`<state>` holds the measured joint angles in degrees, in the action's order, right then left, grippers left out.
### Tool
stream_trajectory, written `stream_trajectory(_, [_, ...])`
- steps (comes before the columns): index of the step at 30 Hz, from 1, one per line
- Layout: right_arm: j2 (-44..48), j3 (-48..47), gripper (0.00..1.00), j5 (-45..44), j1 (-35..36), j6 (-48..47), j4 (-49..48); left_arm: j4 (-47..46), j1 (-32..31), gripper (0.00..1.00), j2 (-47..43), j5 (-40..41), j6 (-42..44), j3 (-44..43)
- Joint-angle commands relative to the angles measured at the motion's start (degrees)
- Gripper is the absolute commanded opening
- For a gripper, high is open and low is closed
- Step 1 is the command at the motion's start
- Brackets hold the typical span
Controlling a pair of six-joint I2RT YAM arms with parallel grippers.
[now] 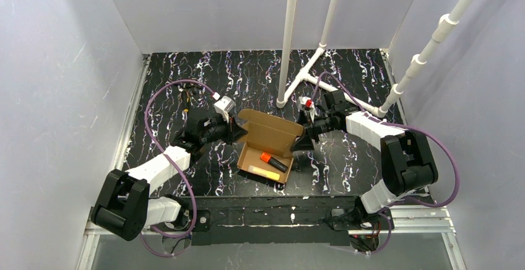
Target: Fold the paper box
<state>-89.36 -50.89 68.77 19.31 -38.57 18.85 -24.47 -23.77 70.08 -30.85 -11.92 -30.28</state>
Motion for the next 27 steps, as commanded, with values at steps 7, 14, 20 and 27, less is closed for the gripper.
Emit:
stream_trajectory(7, [-1.52,-0.87,0.47,-0.74,0.64,7.27,-9.53,-2.43,-1.02,0.01,-0.32,-5.17,-2.32,-0.72])
stream_trajectory(14, [-1.50,-1.04,0.23,-0.66,0.64,7.19,-9.56,-2.50,-1.02,0.02,-0.34,-6.41,-2.23,-0.75])
stream_trajectory(20, [-1.28,-1.20,0.01,-1.86,0.64,6.99,-9.01,-2.47,-1.02,0.03,0.26,-6.65,-2.85,-1.04])
stream_trajectory(27, [-1.10,-1.52,0.01,-3.12,0.60,5.63,-7.61,-2.43,-0.81,0.31,-0.27,-5.51,-5.63,-1.38])
